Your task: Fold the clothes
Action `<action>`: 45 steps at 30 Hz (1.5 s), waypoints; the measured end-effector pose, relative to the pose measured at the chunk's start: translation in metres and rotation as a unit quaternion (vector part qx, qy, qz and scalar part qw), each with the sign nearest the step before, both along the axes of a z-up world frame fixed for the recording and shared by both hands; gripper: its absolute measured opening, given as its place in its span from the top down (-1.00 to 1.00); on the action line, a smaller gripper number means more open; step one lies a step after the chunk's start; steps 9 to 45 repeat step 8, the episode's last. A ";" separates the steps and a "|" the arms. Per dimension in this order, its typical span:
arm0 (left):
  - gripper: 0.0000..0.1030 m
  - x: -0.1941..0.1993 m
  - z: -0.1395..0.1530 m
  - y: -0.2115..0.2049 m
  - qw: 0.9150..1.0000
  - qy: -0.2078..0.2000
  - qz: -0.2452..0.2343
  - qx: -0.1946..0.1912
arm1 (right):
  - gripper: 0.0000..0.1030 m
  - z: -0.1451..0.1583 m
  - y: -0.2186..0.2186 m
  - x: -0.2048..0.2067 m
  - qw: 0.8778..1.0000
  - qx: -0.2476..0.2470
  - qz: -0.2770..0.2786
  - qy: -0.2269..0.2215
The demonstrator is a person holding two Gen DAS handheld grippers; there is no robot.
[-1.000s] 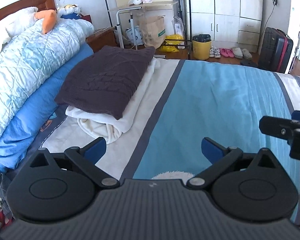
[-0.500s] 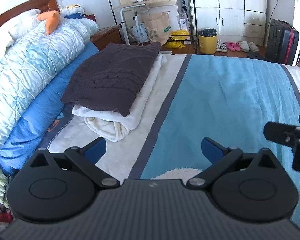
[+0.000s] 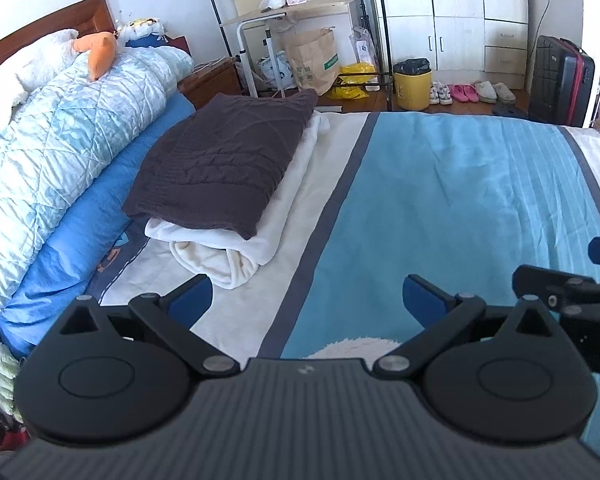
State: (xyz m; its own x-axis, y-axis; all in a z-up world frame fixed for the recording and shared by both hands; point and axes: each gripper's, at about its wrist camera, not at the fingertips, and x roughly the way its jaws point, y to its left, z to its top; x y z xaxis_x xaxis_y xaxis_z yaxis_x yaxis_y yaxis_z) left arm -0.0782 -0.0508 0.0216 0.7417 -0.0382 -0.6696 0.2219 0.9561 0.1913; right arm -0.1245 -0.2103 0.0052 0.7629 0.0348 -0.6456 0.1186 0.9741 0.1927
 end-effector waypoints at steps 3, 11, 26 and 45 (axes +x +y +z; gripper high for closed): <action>-1.00 0.000 0.000 0.000 1.000 -0.003 0.001 0.006 | -0.62 0.001 -0.002 -0.001 1.000 0.001 -0.001 -0.001; -1.00 0.001 0.000 0.001 1.000 0.000 0.002 0.004 | -0.62 0.001 -0.005 -0.003 1.000 0.003 -0.006 0.000; -1.00 0.001 0.000 0.001 1.000 0.000 0.002 0.004 | -0.62 0.001 -0.005 -0.003 1.000 0.003 -0.006 0.000; -1.00 0.001 0.000 0.001 1.000 0.000 0.002 0.004 | -0.62 0.001 -0.005 -0.003 1.000 0.003 -0.006 0.000</action>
